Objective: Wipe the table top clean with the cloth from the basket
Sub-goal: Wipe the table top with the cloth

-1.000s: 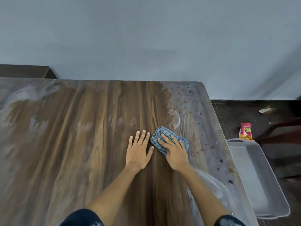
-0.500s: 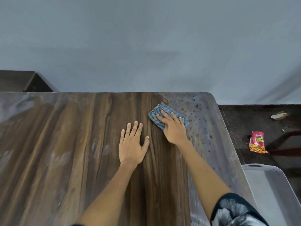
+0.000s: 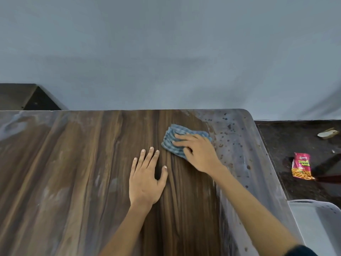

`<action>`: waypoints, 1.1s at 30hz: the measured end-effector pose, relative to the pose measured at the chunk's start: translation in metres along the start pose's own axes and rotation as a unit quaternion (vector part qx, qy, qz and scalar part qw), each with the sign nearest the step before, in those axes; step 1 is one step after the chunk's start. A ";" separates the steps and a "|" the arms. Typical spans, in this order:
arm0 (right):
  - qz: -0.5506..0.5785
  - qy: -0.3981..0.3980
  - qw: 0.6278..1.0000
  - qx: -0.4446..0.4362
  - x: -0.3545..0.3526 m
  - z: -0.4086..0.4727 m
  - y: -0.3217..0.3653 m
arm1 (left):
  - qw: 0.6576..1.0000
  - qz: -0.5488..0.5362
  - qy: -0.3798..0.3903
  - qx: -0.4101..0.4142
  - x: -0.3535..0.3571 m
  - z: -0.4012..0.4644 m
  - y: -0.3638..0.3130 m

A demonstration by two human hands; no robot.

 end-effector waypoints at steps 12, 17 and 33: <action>-0.094 -0.017 0.978 0.184 -0.007 0.074 -0.017 | 1.000 -0.010 -0.004 -0.002 0.000 0.000 0.000; -0.109 0.026 0.993 0.031 0.019 0.025 0.014 | 1.000 -0.006 -0.010 -0.001 0.001 0.001 0.001; -0.049 -0.001 0.999 0.023 0.024 0.029 0.047 | 1.000 -0.017 -0.020 0.003 -0.002 0.000 -0.001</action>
Point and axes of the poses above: each hand's wrist, its own z-axis towards the middle knuckle, its own x-axis out of the palm, y = z × x, the point moved 6 cm from there along z, towards the middle knuckle, and after that the axes turned 8 degrees about y, right-handed, at the moved point
